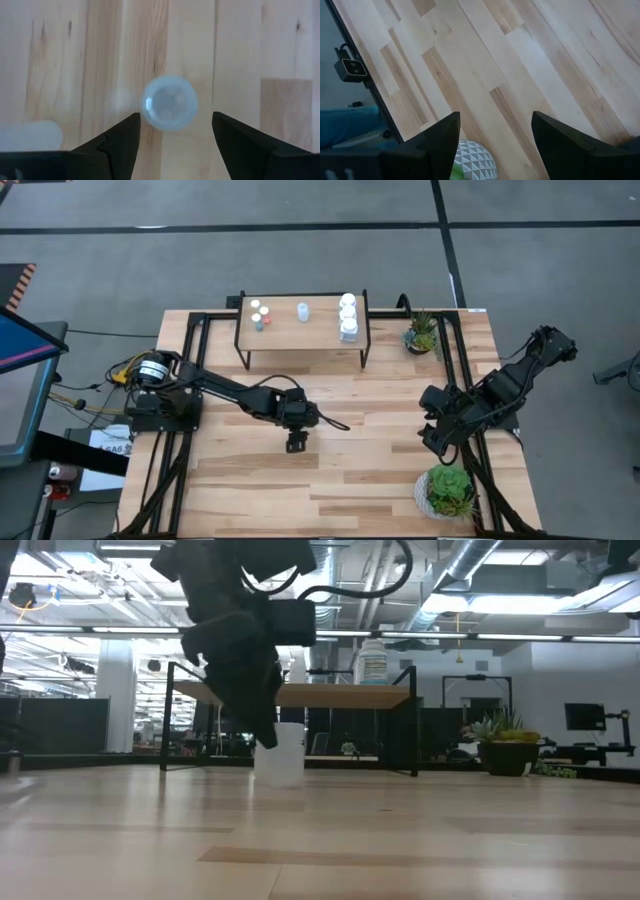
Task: Pick and place medicine bottles onto shelf by color
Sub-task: Put the bottom small transparent pill bottle on the shelf aligned with the other small transparent pill bottle
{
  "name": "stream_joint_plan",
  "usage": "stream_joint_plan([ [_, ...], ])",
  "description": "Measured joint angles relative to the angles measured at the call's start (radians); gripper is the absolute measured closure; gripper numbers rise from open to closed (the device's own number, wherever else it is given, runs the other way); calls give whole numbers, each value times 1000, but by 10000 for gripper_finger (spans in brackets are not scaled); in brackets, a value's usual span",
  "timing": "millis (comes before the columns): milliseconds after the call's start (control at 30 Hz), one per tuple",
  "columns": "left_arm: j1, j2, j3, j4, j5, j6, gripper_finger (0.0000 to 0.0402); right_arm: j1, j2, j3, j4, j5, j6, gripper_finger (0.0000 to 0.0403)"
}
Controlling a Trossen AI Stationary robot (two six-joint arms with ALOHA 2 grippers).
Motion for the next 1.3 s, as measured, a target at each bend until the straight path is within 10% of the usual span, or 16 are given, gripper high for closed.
stream_joint_plan([
  [1300, 3, 24, 1, 91, -44, -18, 192, 0, 0, 0, 0, -1, 5, 132],
])
